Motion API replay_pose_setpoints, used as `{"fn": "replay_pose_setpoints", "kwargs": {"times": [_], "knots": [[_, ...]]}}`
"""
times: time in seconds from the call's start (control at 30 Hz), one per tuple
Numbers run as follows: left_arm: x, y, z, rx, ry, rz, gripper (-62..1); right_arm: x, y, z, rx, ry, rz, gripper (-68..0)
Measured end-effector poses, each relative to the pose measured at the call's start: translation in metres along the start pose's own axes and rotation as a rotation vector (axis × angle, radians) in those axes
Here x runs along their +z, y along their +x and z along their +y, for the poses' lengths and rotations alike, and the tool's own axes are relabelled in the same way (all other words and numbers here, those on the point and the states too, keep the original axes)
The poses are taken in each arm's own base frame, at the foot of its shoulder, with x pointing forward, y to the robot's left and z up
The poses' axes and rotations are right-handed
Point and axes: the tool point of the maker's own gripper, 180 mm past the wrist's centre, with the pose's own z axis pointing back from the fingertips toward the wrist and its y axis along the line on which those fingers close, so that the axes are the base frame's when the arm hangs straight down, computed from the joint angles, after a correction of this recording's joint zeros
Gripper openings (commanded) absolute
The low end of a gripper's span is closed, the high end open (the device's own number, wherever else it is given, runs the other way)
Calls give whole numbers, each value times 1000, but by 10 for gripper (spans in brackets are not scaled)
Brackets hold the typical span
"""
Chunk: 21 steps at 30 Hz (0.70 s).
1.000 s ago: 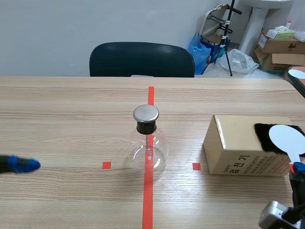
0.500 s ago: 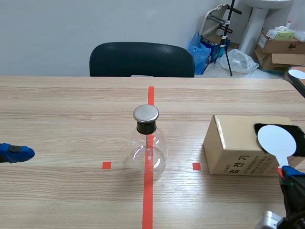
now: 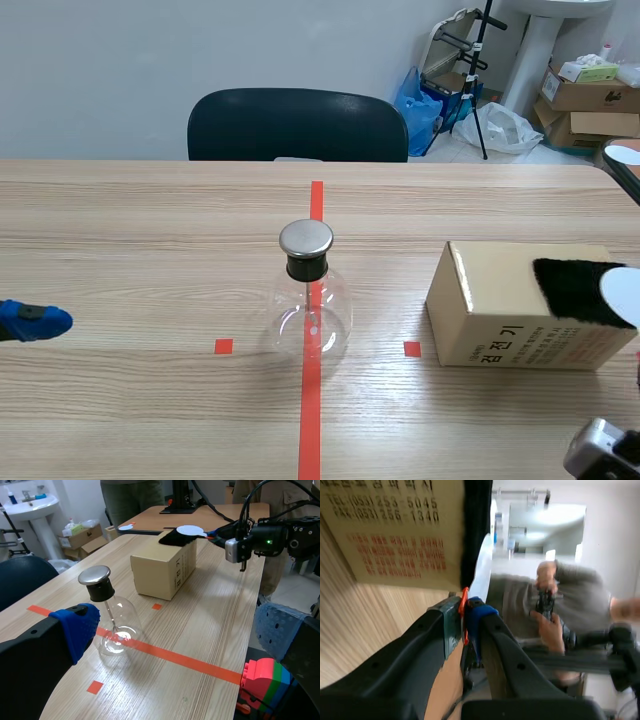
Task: Do the electroscope experiment
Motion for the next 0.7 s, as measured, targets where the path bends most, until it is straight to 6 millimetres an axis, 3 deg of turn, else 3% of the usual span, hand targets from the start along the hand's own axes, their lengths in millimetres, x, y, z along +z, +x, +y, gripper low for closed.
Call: {"fn": "replay_pose_setpoints", "kwargs": {"times": [0.07, 0.1, 0.2, 0.23, 0.33, 0.37, 0.4, 0.5, 0.63, 0.7], "knots": [[0, 0, 0, 0, 0, 1, 14, 1, 23, 0, 19, 5, -147, -665], [0, 0, 0, 0, 0, 0, 14, 0, 25, 0, 15, 4, -144, -665], [0, 0, 0, 0, 0, 0, 14, -3, -19, -1, -32, -16, 134, -667], [0, 0, 0, 0, 0, 1, 14, -2, -22, -3, -30, -20, 137, -667], [0, 0, 0, -2, 0, 0, 14, 1, 22, -3, 23, -5, -164, -666], [0, 0, 0, -2, 0, 0, 14, 1, 29, -2, 18, -4, -186, -666], [0, 0, 0, -2, 0, 0, 14, -2, 24, -2, 0, -8, -131, -666], [0, 0, 1, -2, 0, 1, 14, -2, -16, -2, -42, -21, 122, -667], [0, 0, 1, -2, 0, 2, 14, 2, 30, -2, 23, 0, -201, -667], [0, 0, 1, -2, 0, 2, 14, -3, 13, -1, -17, -10, -44, -667]]}}
